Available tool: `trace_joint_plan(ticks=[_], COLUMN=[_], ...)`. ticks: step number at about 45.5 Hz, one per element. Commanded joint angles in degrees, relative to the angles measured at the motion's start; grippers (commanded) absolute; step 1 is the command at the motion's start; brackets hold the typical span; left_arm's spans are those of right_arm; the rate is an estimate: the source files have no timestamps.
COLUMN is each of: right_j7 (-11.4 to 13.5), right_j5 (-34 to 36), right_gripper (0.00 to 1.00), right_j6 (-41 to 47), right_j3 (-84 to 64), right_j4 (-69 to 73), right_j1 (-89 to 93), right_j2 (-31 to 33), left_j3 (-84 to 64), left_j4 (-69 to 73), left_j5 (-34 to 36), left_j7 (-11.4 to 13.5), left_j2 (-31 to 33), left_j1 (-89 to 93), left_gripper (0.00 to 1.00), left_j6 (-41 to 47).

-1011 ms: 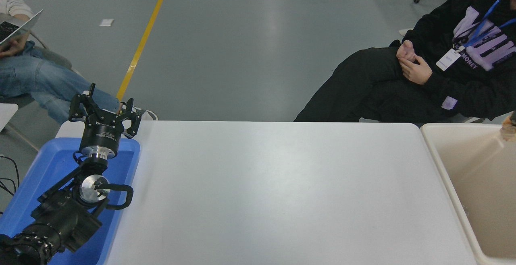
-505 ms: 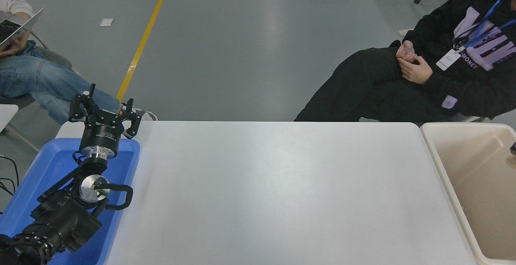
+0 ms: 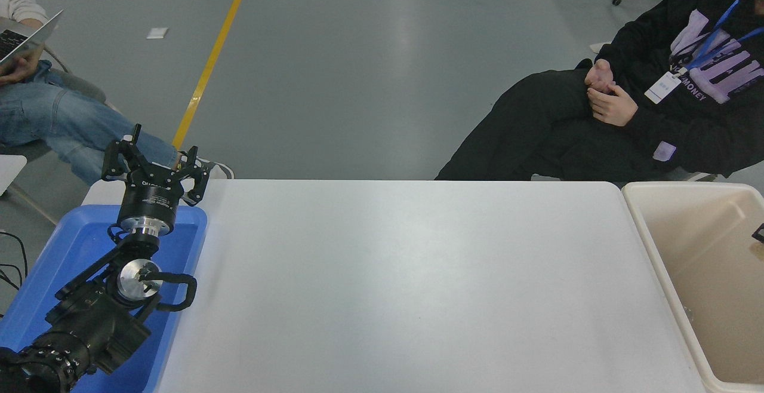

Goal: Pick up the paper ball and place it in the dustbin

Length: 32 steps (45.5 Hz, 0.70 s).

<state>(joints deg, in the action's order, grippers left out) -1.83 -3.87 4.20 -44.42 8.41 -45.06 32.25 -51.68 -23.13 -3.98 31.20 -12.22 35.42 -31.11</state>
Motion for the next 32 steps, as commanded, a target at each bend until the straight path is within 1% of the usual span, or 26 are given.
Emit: trace_joint_plan(ticks=[1, 9, 13, 16, 21, 23, 24, 25, 26, 29, 32], right_j7=[-0.02, -0.02, -0.02, -0.02, -0.02, -0.02, -0.02, -0.02, -0.02, -0.11, -0.11], right_j5=[0.01, -0.08, -0.08, -0.26, -0.35, -0.43, -0.35, -0.17, 0.09, 0.27, 0.18], right_gripper=[0.74, 0.74, 0.75, 0.84, 0.85, 0.86, 0.91, 0.97, 1.00, 1.00, 1.00], right_j6=[-1.91, -1.82, -1.82, -1.82, -1.82, -1.74, -1.74, -1.74, -1.47, -0.51, 0.11], right_j3=[0.30, 0.65, 2.75, 3.20, 2.41, 1.88, 1.27, 0.65, -0.05, -2.95, -8.56], right_j4=[-0.24, 0.55, 3.97, 8.45, 19.42, 23.21, 24.53, 25.59, 26.56, 30.07, 37.71], right_j1=[0.50, -0.37, -1.25, -4.58, -11.61, -14.69, -16.01, -17.41, -18.82, -23.12, -29.36], right_j2=[-0.35, -0.61, 0.00, 1.75, 7.82, 9.57, 10.19, 10.72, 11.16, 11.52, 11.60], left_j3=[0.00, 0.00, 0.00, 0.00, 0.00, 0.00, 0.00, 0.00, 0.00, 0.09, 0.09], left_j4=[-0.07, 0.01, 0.01, 0.01, 0.01, 0.01, 0.01, 0.01, 0.01, -0.07, 0.01], left_j5=[0.02, 0.02, 0.02, -0.07, 0.02, -0.07, 0.02, 0.02, 0.02, -0.07, 0.02], left_j7=[0.00, 0.00, 0.00, 0.00, 0.00, 0.00, 0.00, 0.00, 0.00, 0.00, 0.00], left_j2=[0.00, 0.00, 0.00, 0.00, 0.00, 0.00, 0.00, 0.00, 0.09, 0.00, 0.00], left_j1=[0.00, 0.00, 0.00, 0.00, 0.00, 0.00, 0.00, 0.00, 0.00, 0.00, 0.00], left_gripper=[0.99, 0.99, 0.99, 0.99, 0.99, 0.99, 0.99, 0.99, 0.99, 0.99, 0.99], left_j6=[0.09, 0.00, 0.00, 0.00, 0.00, 0.00, 0.00, 0.00, 0.00, 0.09, 0.00])
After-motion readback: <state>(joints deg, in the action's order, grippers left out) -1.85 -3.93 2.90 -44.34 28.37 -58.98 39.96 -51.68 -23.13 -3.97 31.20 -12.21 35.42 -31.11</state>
